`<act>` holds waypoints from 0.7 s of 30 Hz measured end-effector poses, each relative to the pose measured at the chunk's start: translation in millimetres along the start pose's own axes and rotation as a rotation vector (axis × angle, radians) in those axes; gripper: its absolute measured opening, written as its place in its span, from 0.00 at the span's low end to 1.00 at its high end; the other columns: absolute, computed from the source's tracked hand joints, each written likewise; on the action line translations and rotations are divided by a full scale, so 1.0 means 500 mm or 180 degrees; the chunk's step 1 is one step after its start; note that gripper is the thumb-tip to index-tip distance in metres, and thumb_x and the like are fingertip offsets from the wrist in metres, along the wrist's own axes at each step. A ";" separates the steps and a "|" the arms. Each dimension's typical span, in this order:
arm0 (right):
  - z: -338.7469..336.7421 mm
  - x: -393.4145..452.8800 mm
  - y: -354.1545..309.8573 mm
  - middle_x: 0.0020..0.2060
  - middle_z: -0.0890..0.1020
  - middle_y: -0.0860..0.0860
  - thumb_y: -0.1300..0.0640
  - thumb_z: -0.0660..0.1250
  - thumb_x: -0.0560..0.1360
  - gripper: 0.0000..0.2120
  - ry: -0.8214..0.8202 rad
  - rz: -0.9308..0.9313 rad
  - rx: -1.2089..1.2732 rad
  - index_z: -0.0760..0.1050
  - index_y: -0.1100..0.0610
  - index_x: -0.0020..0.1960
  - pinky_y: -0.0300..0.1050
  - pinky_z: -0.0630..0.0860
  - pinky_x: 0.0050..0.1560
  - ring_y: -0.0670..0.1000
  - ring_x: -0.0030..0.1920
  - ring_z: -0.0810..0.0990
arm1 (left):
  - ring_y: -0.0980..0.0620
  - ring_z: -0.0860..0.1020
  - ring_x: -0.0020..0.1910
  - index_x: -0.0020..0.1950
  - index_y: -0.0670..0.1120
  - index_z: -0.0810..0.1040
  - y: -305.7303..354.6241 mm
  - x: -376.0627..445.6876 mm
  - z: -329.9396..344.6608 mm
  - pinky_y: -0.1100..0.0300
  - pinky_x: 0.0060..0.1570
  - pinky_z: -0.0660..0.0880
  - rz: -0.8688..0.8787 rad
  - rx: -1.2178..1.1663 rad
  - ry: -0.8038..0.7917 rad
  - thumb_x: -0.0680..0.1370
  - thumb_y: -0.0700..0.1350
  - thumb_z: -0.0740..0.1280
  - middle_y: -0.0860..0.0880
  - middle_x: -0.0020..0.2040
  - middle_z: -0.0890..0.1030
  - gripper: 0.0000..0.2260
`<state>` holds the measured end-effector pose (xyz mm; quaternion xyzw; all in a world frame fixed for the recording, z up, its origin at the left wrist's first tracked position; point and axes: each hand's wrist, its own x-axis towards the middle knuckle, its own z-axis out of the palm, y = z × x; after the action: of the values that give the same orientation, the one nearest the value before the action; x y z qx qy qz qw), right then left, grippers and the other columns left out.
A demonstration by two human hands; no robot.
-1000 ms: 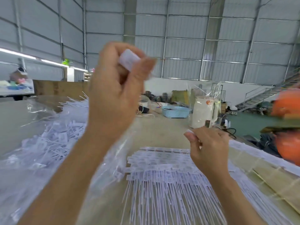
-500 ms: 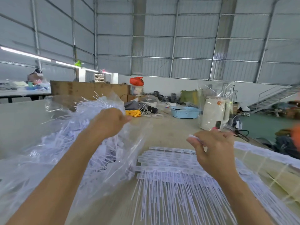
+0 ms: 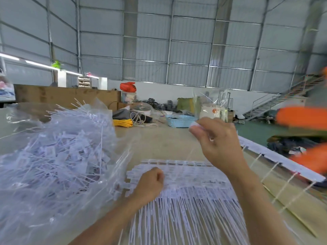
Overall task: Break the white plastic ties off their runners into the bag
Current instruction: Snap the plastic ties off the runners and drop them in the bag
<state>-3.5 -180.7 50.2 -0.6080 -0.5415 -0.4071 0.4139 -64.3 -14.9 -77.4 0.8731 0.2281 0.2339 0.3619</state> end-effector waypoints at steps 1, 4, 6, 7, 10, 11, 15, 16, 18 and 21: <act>-0.013 0.020 -0.018 0.24 0.66 0.48 0.52 0.63 0.75 0.13 0.0050 -0.0061 0.0100 0.67 0.53 0.33 0.41 0.62 0.33 0.46 0.29 0.63 | 0.49 0.73 0.43 0.45 0.44 0.71 -0.013 0.003 0.004 0.60 0.40 0.67 0.0102 0.0304 -0.0029 0.81 0.39 0.57 0.47 0.43 0.76 0.07; -0.064 0.086 -0.073 0.25 0.64 0.47 0.53 0.62 0.76 0.10 0.0126 -0.0106 0.0241 0.69 0.53 0.36 0.38 0.59 0.31 0.42 0.28 0.63 | 0.54 0.72 0.41 0.44 0.46 0.71 -0.020 0.006 0.001 0.68 0.35 0.65 0.0179 0.0168 -0.0023 0.81 0.40 0.58 0.55 0.39 0.73 0.07; -0.107 0.125 -0.108 0.24 0.64 0.46 0.52 0.62 0.77 0.12 0.0120 -0.0227 0.0207 0.73 0.58 0.39 0.34 0.58 0.30 0.41 0.26 0.62 | 0.57 0.72 0.39 0.44 0.46 0.72 -0.021 0.005 0.002 0.71 0.35 0.65 0.0259 0.0246 -0.0062 0.80 0.39 0.59 0.56 0.39 0.73 0.06; -0.127 0.141 -0.127 0.25 0.63 0.46 0.52 0.62 0.78 0.14 0.0099 -0.0334 0.0148 0.74 0.60 0.40 0.32 0.58 0.29 0.41 0.26 0.62 | 0.59 0.72 0.38 0.43 0.46 0.73 -0.023 0.005 0.006 0.72 0.35 0.66 0.0314 0.0277 -0.0078 0.79 0.39 0.60 0.55 0.39 0.73 0.06; -0.159 0.178 -0.169 0.26 0.68 0.46 0.49 0.60 0.79 0.13 -0.0062 -0.0475 0.0490 0.75 0.53 0.40 0.31 0.66 0.32 0.42 0.29 0.68 | 0.62 0.72 0.36 0.41 0.46 0.77 -0.026 0.000 0.012 0.77 0.34 0.68 0.0454 0.0253 -0.0090 0.76 0.38 0.63 0.59 0.37 0.73 0.07; -0.153 0.188 -0.174 0.28 0.70 0.44 0.48 0.60 0.78 0.12 -0.0229 -0.0413 0.0643 0.74 0.49 0.39 0.30 0.68 0.33 0.41 0.30 0.70 | 0.63 0.73 0.36 0.41 0.47 0.78 -0.025 0.000 0.013 0.78 0.34 0.68 0.0436 0.0200 -0.0143 0.76 0.38 0.63 0.60 0.37 0.73 0.07; -0.037 0.168 -0.145 0.33 0.76 0.48 0.46 0.63 0.77 0.15 -0.1804 0.0254 0.0181 0.77 0.56 0.39 0.32 0.70 0.34 0.39 0.33 0.72 | 0.57 0.75 0.33 0.33 0.47 0.76 -0.020 -0.001 0.008 0.71 0.35 0.70 0.0024 -0.0708 0.0260 0.79 0.40 0.63 0.56 0.32 0.77 0.14; 0.010 0.136 -0.127 0.35 0.77 0.52 0.47 0.62 0.77 0.17 -0.2328 0.0434 0.0090 0.77 0.60 0.41 0.38 0.71 0.38 0.43 0.37 0.74 | 0.53 0.77 0.33 0.32 0.46 0.77 -0.016 -0.002 0.003 0.65 0.37 0.73 -0.0130 -0.1296 0.0458 0.80 0.42 0.62 0.52 0.31 0.78 0.16; 0.102 0.051 -0.075 0.41 0.78 0.59 0.49 0.62 0.78 0.18 -0.3054 0.0730 -0.0020 0.75 0.64 0.42 0.45 0.72 0.45 0.53 0.43 0.76 | 0.50 0.78 0.28 0.29 0.43 0.81 0.002 -0.002 -0.010 0.59 0.34 0.76 -0.0522 -0.2741 0.0649 0.82 0.49 0.59 0.44 0.29 0.79 0.23; 0.175 -0.073 -0.008 0.42 0.75 0.56 0.52 0.62 0.79 0.12 -0.2988 0.1365 0.0552 0.73 0.61 0.48 0.44 0.72 0.49 0.53 0.46 0.75 | 0.50 0.81 0.26 0.34 0.41 0.83 0.003 -0.001 -0.025 0.60 0.25 0.77 -0.0866 -0.3757 0.0183 0.80 0.61 0.52 0.42 0.29 0.81 0.32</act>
<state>-6.2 -109.7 -12.7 -0.7858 -0.5638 0.0495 0.2495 -71.5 -9.4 -68.6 0.4813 0.1791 0.2961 0.8054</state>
